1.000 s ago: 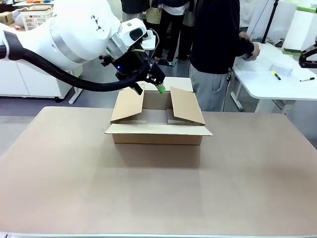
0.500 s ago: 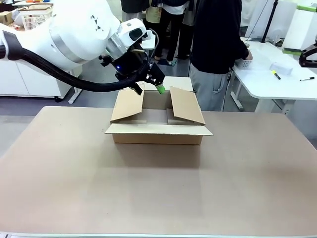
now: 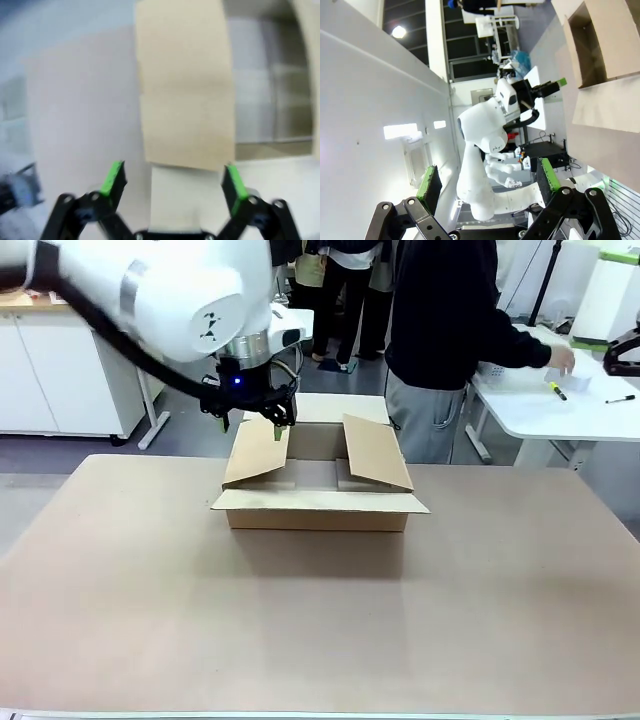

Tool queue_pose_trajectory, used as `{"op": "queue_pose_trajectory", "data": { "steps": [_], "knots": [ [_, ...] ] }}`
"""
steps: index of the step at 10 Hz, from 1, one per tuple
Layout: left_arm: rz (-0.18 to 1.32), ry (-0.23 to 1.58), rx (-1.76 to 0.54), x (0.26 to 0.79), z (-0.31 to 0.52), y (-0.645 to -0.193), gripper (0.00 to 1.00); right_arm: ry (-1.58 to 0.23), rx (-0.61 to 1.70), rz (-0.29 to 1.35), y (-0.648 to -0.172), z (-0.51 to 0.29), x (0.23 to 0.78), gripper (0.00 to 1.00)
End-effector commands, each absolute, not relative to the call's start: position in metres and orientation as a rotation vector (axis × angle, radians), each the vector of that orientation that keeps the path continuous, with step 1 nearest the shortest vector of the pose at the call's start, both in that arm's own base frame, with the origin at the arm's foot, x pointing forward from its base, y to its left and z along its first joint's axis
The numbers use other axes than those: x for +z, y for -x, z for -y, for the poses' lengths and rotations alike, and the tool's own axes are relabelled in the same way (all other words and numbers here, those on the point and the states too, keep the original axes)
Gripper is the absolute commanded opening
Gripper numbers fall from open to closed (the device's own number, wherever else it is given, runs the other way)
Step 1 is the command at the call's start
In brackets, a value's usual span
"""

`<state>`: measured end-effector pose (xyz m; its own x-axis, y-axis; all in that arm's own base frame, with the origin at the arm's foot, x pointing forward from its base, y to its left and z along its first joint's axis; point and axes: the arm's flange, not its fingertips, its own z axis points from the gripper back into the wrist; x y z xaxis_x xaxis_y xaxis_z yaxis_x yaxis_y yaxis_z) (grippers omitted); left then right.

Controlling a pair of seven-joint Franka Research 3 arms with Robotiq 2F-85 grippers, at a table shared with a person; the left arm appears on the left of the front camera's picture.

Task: Pack the gift set into the box.
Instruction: Place both hands on the side flaps of the Package Box and spread them outward.

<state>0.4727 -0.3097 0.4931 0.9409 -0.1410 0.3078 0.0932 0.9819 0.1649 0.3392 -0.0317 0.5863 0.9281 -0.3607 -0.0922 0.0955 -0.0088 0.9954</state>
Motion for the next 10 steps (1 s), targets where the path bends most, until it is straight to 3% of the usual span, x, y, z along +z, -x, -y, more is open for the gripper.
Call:
{"op": "queue_pose_trajectory", "data": {
  "steps": [1,5,10],
  "knots": [
    [0.243,-0.189,-0.057,0.484,0.378,-0.529,1.0,-1.558,-0.345,0.234,-0.342,0.03,0.587,1.0],
    [0.233,-0.241,0.009,0.439,0.392,-0.57,1.0,-1.558,-0.345,0.234,-0.342,0.03,0.587,1.0],
    [0.244,-0.426,0.045,0.424,0.385,-0.57,1.0,-1.558,-0.345,0.234,-0.342,0.03,0.587,1.0]
  ]
}}
